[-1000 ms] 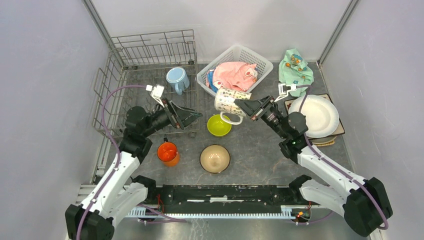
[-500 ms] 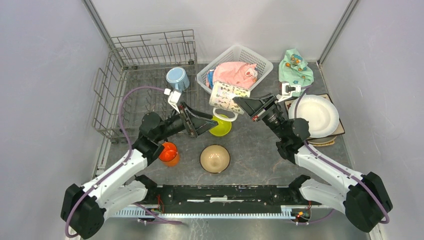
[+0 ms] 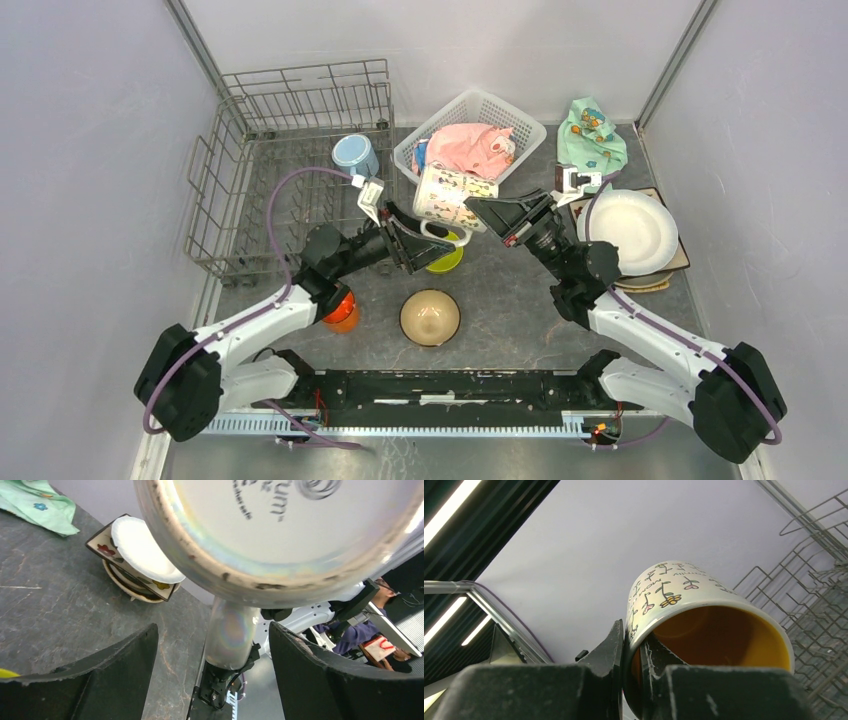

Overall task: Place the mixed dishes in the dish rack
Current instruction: Turn the cup upside down in the dish rack.

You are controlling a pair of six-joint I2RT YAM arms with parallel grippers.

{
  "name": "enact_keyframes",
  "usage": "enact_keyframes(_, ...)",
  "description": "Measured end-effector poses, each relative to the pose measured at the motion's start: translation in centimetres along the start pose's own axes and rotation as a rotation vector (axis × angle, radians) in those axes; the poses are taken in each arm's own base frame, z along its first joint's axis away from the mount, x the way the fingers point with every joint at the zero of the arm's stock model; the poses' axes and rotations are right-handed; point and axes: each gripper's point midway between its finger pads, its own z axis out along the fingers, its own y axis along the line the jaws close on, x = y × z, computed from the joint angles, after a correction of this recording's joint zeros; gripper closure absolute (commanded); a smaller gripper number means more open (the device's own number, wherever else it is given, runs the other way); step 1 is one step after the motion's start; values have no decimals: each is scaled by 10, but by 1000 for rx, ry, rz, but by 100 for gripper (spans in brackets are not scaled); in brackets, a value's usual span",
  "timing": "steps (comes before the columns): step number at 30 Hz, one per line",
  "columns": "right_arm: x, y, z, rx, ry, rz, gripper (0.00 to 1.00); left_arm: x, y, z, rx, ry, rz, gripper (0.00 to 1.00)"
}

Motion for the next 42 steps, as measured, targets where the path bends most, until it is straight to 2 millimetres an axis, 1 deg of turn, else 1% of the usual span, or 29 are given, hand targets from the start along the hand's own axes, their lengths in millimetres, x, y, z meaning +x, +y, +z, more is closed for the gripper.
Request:
enact_keyframes(2,0,5,0,-19,-4,8,100,2,-4,5,26,-5,-2,20)
enact_keyframes(6,-1,12,1,-46,-10,17,100,-1,-17,12,100,-36,-9,27)
enact_keyframes(8,-1,13,1,-53,-12,19,100,-2,-23,15,129,-48,-17,29)
enact_keyframes(10,0,12,1,-54,-11,25,100,-3,-27,18,150,-51,-27,34)
enact_keyframes(12,1,9,1,-49,-10,29,100,-3,-31,21,166,-52,-33,45)
enact_keyframes(13,2,8,0,-45,-8,31,100,-3,-33,22,173,-53,-35,54)
enact_keyframes(14,3,6,-1,-42,-7,34,100,-4,-35,23,176,-54,-36,61)
enact_keyframes(18,2,10,-1,-56,-14,48,100,-5,-29,24,149,-65,-34,82)
enact_keyframes(21,3,4,-3,-34,-22,71,93,-3,-24,25,124,-55,-8,97)
enact_keyframes(25,5,-4,-9,-10,-29,84,85,1,-19,22,81,-31,-6,98)
enact_keyframes(26,5,-4,-11,-7,-32,86,82,2,-19,21,69,-28,-1,98)
enact_keyframes(28,6,-4,-13,-8,-32,92,66,3,-19,19,59,-26,9,98)
enact_keyframes(29,7,-4,-14,-9,-31,90,60,4,-19,17,50,-26,10,98)
enact_keyframes(30,8,-5,-16,-6,-30,79,53,3,-19,15,37,-29,13,98)
enact_keyframes(35,7,-8,-23,6,-36,32,26,2,-4,5,-69,-30,73,98)
enact_keyframes(36,8,-10,-25,16,-32,21,17,3,0,2,-94,-22,95,98)
enact_keyframes(38,10,-14,-29,35,-25,5,5,4,6,-1,-137,-4,129,98)
enact_keyframes(39,11,-16,-32,48,-21,-10,2,4,11,-4,-168,11,155,98)
enact_keyframes(42,13,-24,-38,92,-4,-46,2,1,22,-8,-244,41,220,98)
